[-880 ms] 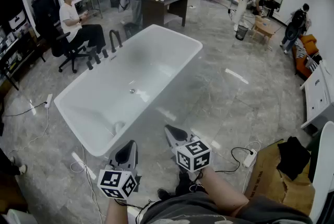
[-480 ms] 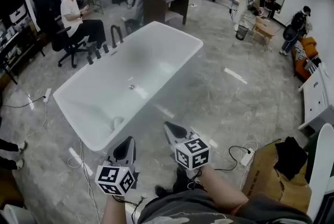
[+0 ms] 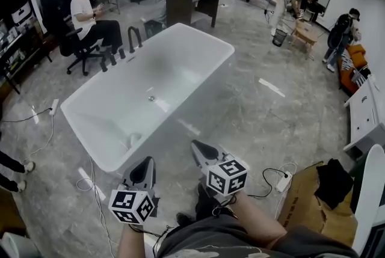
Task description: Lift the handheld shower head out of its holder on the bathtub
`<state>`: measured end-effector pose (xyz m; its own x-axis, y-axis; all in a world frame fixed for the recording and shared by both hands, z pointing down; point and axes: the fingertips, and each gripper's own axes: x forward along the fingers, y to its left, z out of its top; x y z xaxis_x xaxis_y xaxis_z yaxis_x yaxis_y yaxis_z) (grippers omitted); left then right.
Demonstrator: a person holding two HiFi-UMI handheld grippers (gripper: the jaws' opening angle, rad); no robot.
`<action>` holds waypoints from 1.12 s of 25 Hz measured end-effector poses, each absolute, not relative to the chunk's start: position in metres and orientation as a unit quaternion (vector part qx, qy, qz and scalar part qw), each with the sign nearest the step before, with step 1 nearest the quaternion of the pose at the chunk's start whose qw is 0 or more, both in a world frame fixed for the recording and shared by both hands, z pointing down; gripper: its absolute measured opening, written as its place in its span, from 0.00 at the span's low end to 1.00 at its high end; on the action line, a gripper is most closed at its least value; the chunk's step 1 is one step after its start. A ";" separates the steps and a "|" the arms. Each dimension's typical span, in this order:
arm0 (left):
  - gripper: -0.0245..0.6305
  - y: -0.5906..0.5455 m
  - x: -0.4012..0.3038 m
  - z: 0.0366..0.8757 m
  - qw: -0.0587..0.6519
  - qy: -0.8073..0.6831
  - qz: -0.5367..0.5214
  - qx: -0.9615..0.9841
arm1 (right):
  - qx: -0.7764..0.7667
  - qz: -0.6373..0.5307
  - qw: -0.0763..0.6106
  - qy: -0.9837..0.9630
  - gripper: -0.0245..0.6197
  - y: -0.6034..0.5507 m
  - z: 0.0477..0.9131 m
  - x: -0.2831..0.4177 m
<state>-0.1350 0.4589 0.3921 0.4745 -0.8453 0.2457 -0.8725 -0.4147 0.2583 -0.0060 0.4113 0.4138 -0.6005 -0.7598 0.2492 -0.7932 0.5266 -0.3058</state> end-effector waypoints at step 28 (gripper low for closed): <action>0.06 0.234 -0.059 0.407 0.195 -0.567 0.062 0.798 | 0.372 0.204 0.063 -0.903 0.09 0.160 0.436 0.072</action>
<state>-0.0588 0.2336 0.4074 0.3488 -0.8808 0.3202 -0.9291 -0.2803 0.2412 0.0724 0.1597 0.4365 -0.7159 -0.6459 0.2651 -0.6971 0.6402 -0.3227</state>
